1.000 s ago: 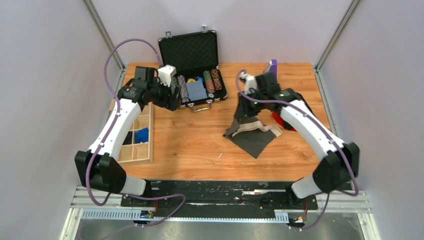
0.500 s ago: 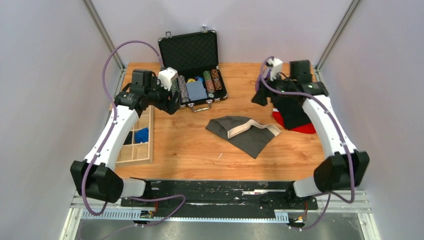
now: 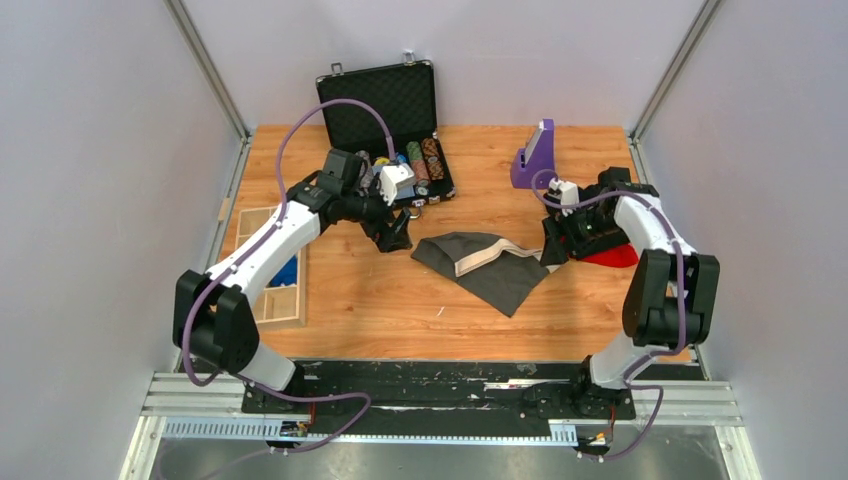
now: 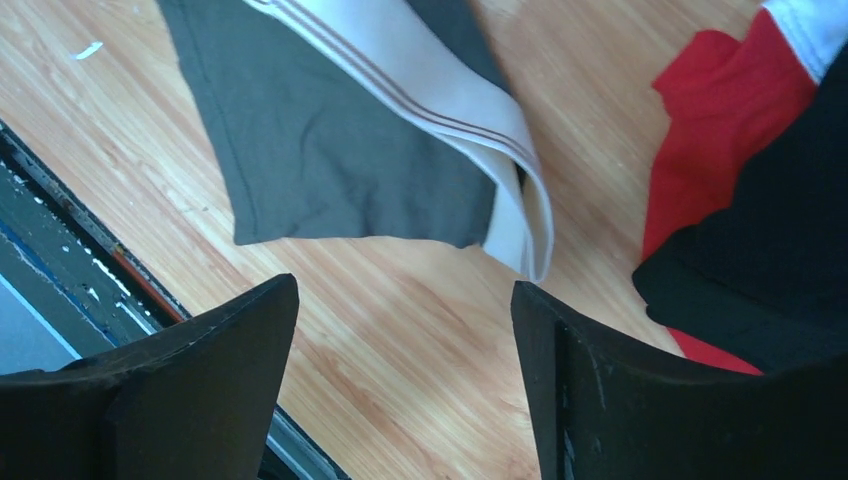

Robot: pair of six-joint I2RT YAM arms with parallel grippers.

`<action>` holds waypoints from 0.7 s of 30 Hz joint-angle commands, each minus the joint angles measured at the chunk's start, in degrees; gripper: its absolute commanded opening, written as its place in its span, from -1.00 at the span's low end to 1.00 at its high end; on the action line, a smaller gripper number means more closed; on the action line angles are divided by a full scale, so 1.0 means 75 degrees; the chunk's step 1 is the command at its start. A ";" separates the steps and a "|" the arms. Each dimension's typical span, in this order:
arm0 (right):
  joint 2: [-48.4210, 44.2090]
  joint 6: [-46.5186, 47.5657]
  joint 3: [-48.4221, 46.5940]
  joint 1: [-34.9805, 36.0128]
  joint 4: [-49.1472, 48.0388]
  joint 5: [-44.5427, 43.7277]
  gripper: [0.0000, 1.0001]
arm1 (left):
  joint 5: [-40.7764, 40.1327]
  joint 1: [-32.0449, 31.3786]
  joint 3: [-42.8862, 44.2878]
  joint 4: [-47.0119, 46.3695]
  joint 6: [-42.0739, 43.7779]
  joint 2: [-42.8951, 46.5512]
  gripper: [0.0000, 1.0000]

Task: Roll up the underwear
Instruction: Place the underwear at the center of the board, then flatten out the underwear at the center of the board.

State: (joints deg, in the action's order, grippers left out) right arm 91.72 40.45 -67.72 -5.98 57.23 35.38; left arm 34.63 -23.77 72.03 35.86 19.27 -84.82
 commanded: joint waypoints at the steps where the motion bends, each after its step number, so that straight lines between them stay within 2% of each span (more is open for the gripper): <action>1: 0.0722 0.0589 -0.0789 -0.0220 0.0228 0.0013 0.52 | 0.0814 0.0034 -0.0130 -0.0900 -0.1279 -0.0096 0.99; 6: 0.1447 0.0839 -0.1200 -0.0337 0.0115 -0.0353 0.23 | 0.0914 0.0006 -0.0076 -0.0685 -0.1236 -0.0289 0.89; 10: 0.1793 0.1286 -0.1287 -0.0397 0.0185 -0.0460 0.22 | 0.0851 -0.0012 -0.0005 -0.0490 -0.0974 -0.0330 0.81; 15: 0.2046 0.1823 -0.1110 -0.0470 0.0320 -0.0578 0.27 | 0.0539 -0.0134 0.0056 -0.0327 -0.0695 -0.0395 0.82; 21: 0.2365 0.2119 -0.1142 -0.0504 0.0399 -0.0593 0.15 | 0.0187 -0.0348 0.0135 -0.0483 -0.0560 -0.0450 0.81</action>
State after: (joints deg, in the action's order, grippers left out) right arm 107.96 52.16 -75.44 -9.43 58.94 30.35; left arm 37.54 -25.15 70.87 33.39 13.34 -87.85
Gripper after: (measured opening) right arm 0.605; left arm 0.909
